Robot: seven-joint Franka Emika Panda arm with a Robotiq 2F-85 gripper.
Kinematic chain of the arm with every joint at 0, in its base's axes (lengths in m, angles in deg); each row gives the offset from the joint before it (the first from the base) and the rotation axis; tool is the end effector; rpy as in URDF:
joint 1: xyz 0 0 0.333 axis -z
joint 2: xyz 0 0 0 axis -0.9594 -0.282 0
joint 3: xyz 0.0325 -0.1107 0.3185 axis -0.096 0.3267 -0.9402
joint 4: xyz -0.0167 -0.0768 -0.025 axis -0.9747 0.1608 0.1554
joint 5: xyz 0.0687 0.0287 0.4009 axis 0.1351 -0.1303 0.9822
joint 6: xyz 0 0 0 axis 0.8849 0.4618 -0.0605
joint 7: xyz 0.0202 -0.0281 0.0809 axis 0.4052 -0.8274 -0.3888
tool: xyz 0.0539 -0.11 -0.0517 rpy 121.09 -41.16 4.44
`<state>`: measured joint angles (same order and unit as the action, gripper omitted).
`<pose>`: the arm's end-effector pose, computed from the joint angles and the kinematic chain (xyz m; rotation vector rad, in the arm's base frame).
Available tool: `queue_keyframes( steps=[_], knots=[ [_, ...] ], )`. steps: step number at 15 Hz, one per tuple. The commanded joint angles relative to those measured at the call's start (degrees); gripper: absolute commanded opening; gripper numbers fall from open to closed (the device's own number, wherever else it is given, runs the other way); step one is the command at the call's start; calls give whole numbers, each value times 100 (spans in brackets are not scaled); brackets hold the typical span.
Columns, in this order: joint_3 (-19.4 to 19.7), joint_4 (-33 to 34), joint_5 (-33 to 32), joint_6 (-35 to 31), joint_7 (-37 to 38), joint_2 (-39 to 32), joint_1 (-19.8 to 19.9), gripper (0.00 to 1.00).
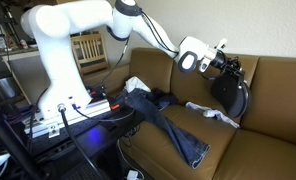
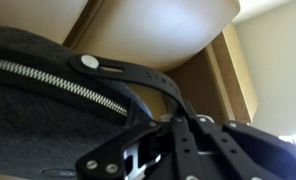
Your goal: Move the bag to the right
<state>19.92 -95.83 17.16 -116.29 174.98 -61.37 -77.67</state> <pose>0.6160 -0.4411 0.0986 0.0749 2.3547 -1.2709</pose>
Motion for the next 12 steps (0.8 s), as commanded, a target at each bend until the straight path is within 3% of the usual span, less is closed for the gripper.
queue_keyframes(
  steps=[1,4,7,8,10,12],
  knots=[
    [392,-350,324,348,604,-253,-304,1],
    [745,-740,81,811,1246,-476,-575,1],
    [994,-954,-733,1703,1957,-471,-739,1],
    [999,-936,-249,2050,1470,-469,-770,1],
    [1176,-932,-7,2878,1480,-464,-952,1],
    [1342,-1163,165,2898,1479,-463,-1166,1]
  ],
)
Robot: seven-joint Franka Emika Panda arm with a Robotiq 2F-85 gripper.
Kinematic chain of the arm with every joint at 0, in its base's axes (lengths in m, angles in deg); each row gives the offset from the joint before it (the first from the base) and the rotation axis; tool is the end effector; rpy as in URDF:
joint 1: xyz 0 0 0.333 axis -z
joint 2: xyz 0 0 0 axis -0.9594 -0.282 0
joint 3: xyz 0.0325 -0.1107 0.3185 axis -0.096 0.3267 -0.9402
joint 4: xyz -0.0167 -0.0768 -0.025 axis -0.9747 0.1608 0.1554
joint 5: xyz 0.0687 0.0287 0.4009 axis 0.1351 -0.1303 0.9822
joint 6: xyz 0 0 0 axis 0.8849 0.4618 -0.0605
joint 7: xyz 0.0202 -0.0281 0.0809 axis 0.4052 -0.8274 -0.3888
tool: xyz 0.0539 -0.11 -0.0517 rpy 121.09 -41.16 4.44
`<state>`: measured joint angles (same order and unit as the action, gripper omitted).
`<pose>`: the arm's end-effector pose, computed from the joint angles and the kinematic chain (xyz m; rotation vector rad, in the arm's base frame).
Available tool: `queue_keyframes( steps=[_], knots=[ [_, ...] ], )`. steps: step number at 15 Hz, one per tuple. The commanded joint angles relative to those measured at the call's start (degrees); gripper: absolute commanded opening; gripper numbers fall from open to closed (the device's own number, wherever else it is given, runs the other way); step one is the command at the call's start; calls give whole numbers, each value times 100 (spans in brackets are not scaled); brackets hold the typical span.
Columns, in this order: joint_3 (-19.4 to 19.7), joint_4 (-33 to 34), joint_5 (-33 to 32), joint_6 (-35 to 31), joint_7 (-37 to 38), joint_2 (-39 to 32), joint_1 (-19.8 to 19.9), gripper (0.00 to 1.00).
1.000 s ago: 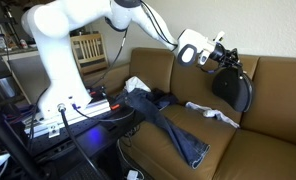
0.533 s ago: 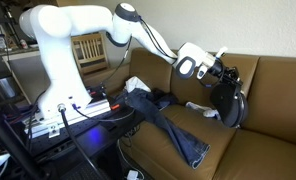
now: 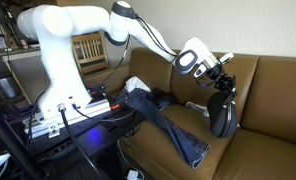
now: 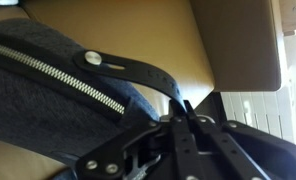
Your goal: Move the bag to the right
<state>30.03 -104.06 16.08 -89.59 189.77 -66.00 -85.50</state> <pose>0.5583 -0.4530 0.0577 0.4233 2.7255 -1.1662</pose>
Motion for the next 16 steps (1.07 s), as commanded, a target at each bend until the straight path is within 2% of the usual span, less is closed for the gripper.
queue_keyframes(
  steps=[1,4,5,6,8,13,14,16],
  knots=[
    [300,-389,355,133,0,1,-450,1],
    [314,-498,205,95,0,9,-598,1],
    [355,-593,57,65,0,9,-642,29],
    [388,-692,-32,-22,-1,9,-713,30],
    [521,-701,-137,-14,-1,9,-807,42],
    [990,-688,-397,-94,-5,22,-998,79],
    [1013,-645,-375,-73,-5,25,-1017,85],
    [819,-242,113,283,-4,39,-967,98]
  ],
)
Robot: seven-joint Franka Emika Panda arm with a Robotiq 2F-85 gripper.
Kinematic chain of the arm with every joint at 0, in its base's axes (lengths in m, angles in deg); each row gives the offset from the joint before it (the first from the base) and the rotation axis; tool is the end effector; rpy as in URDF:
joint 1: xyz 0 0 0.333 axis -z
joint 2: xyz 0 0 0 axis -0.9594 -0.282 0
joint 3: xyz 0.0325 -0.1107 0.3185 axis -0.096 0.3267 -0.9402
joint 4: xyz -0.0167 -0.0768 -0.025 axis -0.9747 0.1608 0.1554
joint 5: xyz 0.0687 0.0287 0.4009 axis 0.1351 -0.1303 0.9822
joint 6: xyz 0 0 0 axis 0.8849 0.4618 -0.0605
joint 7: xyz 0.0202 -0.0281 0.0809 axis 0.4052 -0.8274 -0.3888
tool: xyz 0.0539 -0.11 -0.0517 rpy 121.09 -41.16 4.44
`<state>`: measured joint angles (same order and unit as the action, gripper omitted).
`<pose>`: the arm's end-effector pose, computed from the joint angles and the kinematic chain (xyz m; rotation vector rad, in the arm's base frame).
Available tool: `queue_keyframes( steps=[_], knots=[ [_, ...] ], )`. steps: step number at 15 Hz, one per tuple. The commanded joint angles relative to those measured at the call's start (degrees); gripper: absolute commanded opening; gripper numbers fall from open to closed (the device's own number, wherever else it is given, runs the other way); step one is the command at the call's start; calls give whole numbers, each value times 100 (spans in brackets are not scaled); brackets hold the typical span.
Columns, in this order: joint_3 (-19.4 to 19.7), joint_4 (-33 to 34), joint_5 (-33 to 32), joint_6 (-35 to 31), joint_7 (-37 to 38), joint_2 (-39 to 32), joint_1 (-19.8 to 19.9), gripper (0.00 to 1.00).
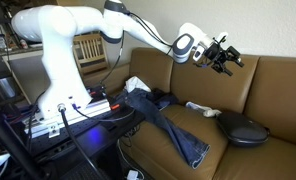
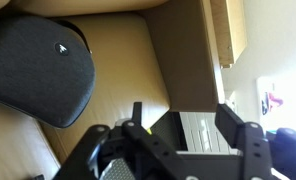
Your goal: Move the bag to the right
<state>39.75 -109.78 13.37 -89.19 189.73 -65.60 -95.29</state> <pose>0.5902 -0.4193 0.1499 0.2586 2.6154 -1.3812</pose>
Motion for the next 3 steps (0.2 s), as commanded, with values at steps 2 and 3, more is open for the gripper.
queue_keyframes(
  steps=[2,3],
  knots=[
    [-110,204,363,135,3,7,-21,100],
    [-160,288,421,165,-5,0,-42,95]
  ],
)
